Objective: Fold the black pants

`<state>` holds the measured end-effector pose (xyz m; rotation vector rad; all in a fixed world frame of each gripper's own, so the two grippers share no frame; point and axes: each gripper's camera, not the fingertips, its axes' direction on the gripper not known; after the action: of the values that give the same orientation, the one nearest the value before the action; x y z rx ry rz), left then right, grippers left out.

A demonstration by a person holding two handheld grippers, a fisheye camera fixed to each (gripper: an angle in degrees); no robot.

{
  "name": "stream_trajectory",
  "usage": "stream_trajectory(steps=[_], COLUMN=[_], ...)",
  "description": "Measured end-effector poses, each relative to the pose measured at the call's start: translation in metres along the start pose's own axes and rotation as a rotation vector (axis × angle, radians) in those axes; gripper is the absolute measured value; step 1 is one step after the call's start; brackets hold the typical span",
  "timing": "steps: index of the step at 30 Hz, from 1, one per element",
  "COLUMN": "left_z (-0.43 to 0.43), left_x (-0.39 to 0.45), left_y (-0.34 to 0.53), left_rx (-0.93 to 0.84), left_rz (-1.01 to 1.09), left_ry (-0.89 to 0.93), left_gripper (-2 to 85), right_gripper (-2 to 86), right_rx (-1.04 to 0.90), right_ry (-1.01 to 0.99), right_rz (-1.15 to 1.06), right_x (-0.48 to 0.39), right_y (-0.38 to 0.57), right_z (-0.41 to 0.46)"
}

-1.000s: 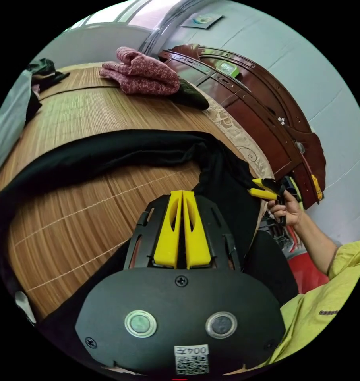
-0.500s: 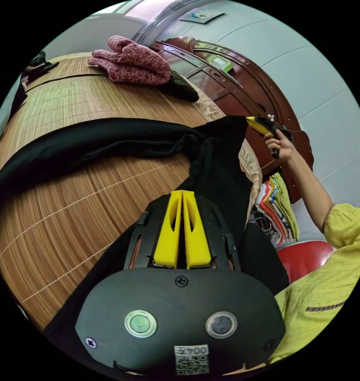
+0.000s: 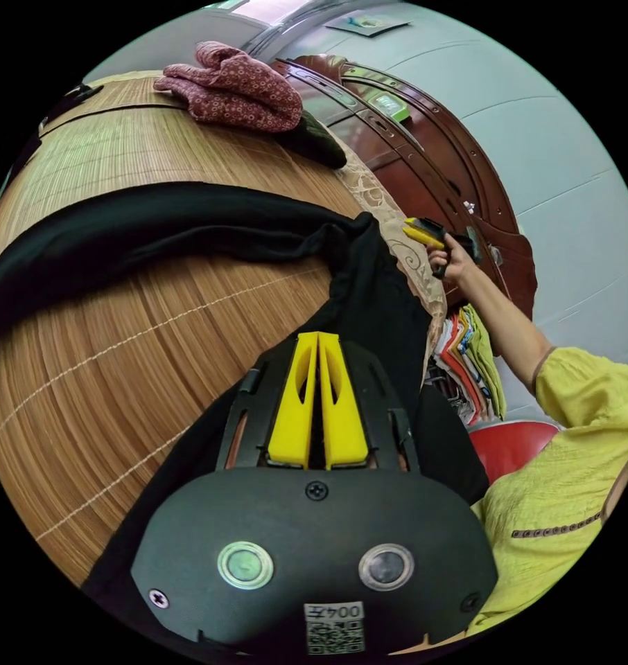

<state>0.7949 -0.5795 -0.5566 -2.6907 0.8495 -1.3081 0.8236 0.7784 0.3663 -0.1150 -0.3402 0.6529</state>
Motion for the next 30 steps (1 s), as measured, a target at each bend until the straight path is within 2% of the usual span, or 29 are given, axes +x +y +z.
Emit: stream_trajectory(steps=[4, 7, 10, 13, 17, 19, 21, 25, 30], left_z=[-0.008, -0.013, -0.019, -0.026, -0.03, -0.031, -0.037, -0.051, -0.071], left_x=[-0.013, -0.021, -0.028, -0.034, -0.044, -0.047, -0.047, -0.05, -0.052], left_y=[-0.001, -0.001, 0.0, 0.002, 0.007, 0.007, 0.009, 0.014, 0.021], left_rx=[0.004, 0.002, 0.005, 0.011, 0.067, 0.054, 0.061, 0.098, 0.124], left_rz=[-0.005, -0.003, -0.002, 0.001, -0.003, 0.006, 0.03, 0.061, 0.074], left_ry=[0.006, 0.003, 0.004, 0.016, 0.189, 0.213, 0.217, 0.276, 0.278], left_gripper=[0.0, 0.0, 0.0, 0.0, 0.0, 0.0, 0.0, 0.0, 0.0], right_gripper=[0.5, -0.4, -0.6, -0.7, -0.7, -0.4, -0.1, 3.0, 4.0], right_rx=[-0.184, -0.295, -0.39, -0.361, -0.367, -0.383, -0.315, -0.261, -0.329], right_ry=[0.184, 0.334, 0.469, 0.494, 0.489, 0.443, 0.441, 0.186, 0.034], right_rz=[-0.365, -0.556, -0.656, -0.69, -0.618, -0.549, -0.538, -0.532, -0.514], right_x=[-0.034, -0.047, -0.044, -0.032, -0.006, 0.002, -0.008, -0.046, -0.066], right_y=[0.076, 0.14, 0.183, 0.191, 0.178, 0.173, 0.179, 0.216, 0.278], right_z=[-0.012, -0.002, 0.021, 0.016, 0.004, -0.005, -0.019, -0.036, -0.014])
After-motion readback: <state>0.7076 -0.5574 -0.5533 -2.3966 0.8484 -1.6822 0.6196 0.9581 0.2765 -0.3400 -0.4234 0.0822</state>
